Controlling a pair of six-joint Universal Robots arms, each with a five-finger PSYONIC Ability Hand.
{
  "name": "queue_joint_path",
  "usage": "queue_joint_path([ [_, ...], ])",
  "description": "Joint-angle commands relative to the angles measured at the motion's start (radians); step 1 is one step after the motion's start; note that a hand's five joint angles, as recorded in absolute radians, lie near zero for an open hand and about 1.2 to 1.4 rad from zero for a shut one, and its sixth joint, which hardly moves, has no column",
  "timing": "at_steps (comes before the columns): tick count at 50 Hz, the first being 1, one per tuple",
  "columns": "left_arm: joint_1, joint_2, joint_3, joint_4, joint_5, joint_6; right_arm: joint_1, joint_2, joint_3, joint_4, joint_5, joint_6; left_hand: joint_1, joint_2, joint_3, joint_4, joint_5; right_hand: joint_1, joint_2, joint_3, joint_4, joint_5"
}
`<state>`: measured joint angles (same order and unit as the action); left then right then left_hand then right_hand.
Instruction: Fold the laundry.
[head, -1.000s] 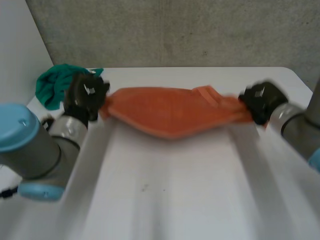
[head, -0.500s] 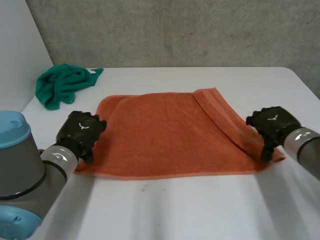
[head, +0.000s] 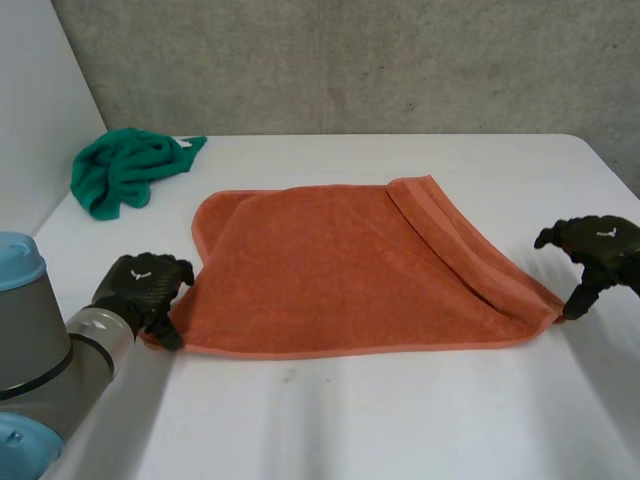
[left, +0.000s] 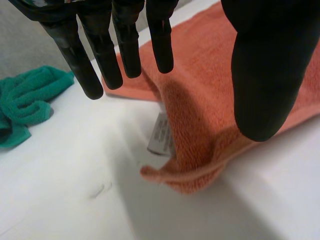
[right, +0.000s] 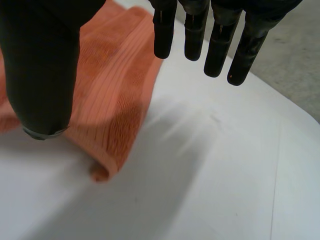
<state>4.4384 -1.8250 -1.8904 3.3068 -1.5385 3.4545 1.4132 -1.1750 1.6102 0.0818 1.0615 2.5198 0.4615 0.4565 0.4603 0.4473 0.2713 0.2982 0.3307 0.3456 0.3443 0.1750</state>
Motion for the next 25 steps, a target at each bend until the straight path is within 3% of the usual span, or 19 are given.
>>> queue_joint_path([
  [1,0.018,-0.053,-0.01,0.002,0.027,0.051,-0.011,0.046,0.034,0.012,-0.015,-0.121,0.049,0.054,0.05,0.063,0.064,0.13,0.098,0.083,0.084,0.079],
  [10,0.03,-0.071,0.008,0.03,0.032,0.066,-0.005,0.123,0.025,0.003,-0.026,-0.107,0.051,0.057,0.053,0.066,0.067,0.192,0.159,0.144,0.146,0.14],
  [14,0.027,-0.102,0.019,0.056,0.032,0.075,-0.002,0.149,-0.006,-0.016,-0.025,-0.058,0.063,0.068,0.064,0.077,0.079,0.45,0.417,0.402,0.403,0.398],
  [18,0.025,-0.138,0.033,0.066,0.031,0.101,0.001,0.179,-0.052,-0.034,-0.014,0.014,0.081,0.086,0.082,0.095,0.096,1.097,1.064,1.05,1.051,1.046],
  [25,0.024,-0.162,0.045,0.083,0.029,0.137,-0.003,0.176,-0.073,-0.034,-0.003,0.059,0.219,0.224,0.22,0.233,0.234,1.098,1.066,1.051,1.052,1.047],
])
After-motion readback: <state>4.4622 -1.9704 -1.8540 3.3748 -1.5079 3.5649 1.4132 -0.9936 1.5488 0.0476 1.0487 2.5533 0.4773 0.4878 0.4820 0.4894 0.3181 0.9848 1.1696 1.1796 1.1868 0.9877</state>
